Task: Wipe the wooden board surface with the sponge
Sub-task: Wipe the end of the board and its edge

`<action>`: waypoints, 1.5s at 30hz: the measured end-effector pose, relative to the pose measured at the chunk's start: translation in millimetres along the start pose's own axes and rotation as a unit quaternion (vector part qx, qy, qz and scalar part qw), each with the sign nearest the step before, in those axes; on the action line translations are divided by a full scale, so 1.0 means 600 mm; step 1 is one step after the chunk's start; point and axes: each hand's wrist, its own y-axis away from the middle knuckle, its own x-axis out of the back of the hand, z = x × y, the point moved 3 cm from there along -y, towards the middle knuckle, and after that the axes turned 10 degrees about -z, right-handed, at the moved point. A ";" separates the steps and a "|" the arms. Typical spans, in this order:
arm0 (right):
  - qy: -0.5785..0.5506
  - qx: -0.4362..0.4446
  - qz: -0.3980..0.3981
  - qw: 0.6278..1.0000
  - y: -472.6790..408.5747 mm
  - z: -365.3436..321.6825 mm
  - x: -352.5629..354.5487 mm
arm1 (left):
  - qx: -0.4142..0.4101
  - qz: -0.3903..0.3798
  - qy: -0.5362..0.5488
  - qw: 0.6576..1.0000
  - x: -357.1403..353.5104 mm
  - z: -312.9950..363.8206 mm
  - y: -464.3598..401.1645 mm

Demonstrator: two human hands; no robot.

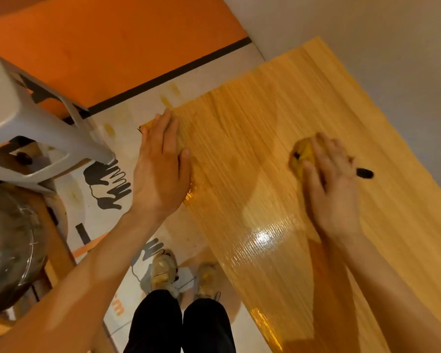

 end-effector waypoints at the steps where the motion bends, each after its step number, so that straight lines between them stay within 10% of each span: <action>1: -0.032 -0.051 0.036 0.997 -0.004 0.000 0.001 | -0.001 0.001 -0.006 1.000 -0.001 -0.001 0.000; 10: 0.081 0.227 -0.113 0.964 0.015 -0.138 -0.093 | -0.001 0.001 -0.075 0.997 -0.019 -0.013 -0.001; 16: -0.020 -0.048 0.027 0.998 -0.050 -0.063 -0.026 | 0.008 0.034 0.047 0.998 -0.012 -0.001 0.000; 22: 0.078 0.226 -0.095 0.966 -0.038 -0.196 -0.122 | 0.000 0.021 0.031 0.999 -0.008 -0.001 0.000; 28: -0.005 -0.011 0.010 1.000 -0.123 -0.106 -0.035 | 0.000 0.024 0.044 0.999 -0.010 -0.001 0.001; 34: 0.060 0.230 -0.115 0.964 -0.090 -0.222 -0.136 | -0.005 0.028 0.047 0.998 -0.010 -0.002 -0.001; 41: -0.011 -0.001 -0.001 1.000 -0.168 -0.143 -0.051 | 0.052 0.035 0.126 0.990 -0.011 -0.042 0.030; 45: 0.025 0.159 -0.068 0.985 -0.124 -0.268 -0.153 | 0.055 0.026 0.152 0.987 -0.017 -0.039 0.030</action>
